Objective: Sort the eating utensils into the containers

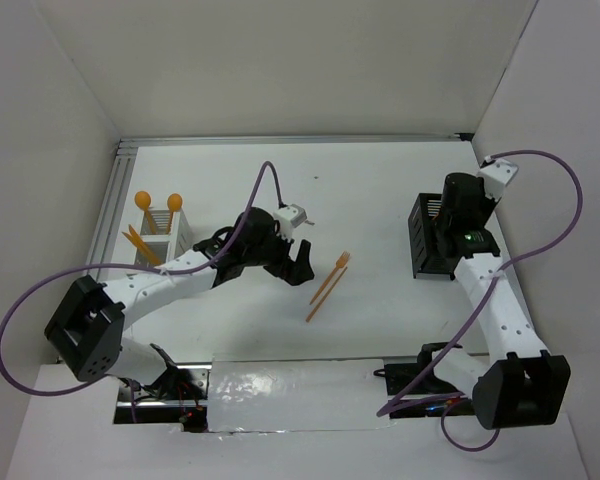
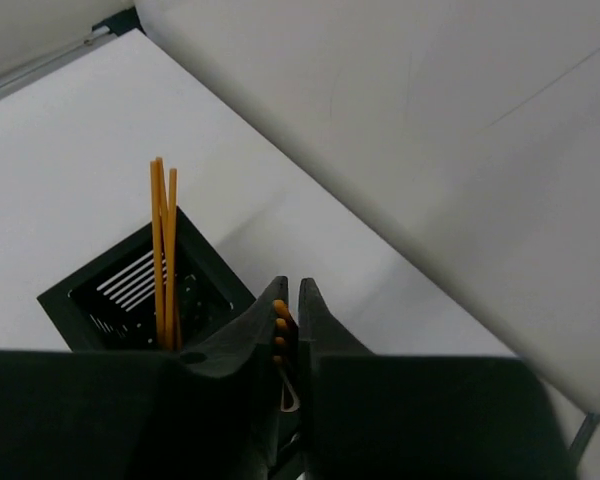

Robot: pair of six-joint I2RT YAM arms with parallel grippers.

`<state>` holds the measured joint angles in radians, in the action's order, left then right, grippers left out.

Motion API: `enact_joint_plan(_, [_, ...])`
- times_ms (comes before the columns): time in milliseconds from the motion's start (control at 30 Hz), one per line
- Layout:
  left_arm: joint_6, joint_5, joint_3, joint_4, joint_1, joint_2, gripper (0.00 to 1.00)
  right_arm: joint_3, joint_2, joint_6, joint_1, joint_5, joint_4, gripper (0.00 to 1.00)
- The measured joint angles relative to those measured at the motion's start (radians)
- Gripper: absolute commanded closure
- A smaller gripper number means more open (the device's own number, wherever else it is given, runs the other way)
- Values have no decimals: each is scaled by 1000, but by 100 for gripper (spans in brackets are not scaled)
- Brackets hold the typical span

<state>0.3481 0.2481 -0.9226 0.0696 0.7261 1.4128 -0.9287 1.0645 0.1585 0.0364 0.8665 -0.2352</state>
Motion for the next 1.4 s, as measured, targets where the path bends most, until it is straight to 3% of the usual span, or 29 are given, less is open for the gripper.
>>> enact_joint_plan(67, [-1, 0, 0, -3, 0, 7, 0, 18, 10, 20, 0, -2, -1, 66])
enact_joint_plan(200, [-3, -5, 1, -8, 0, 23, 4, 27, 8, 60, -1, -38, -5, 11])
enact_joint_plan(300, [-12, -20, 1, -22, 7, 58, 12, 27, -21, 90, -2, -107, -21, 0])
enact_joint_plan(400, [-44, -40, -11, -5, 32, 124, 21, 27, -63, 112, -2, -192, -38, 0])
enact_joint_plan(700, [-121, -144, -227, 103, 103, 368, 29, 26, -142, 149, -2, -405, -52, 0])
enact_joint_plan(1100, [-169, -217, -375, 138, 161, 531, 39, 39, -177, 164, -2, -471, -56, 0])
enact_joint_plan(1400, [-175, -238, -396, 145, 166, 572, 54, 39, -177, 174, -2, -515, -56, 0])
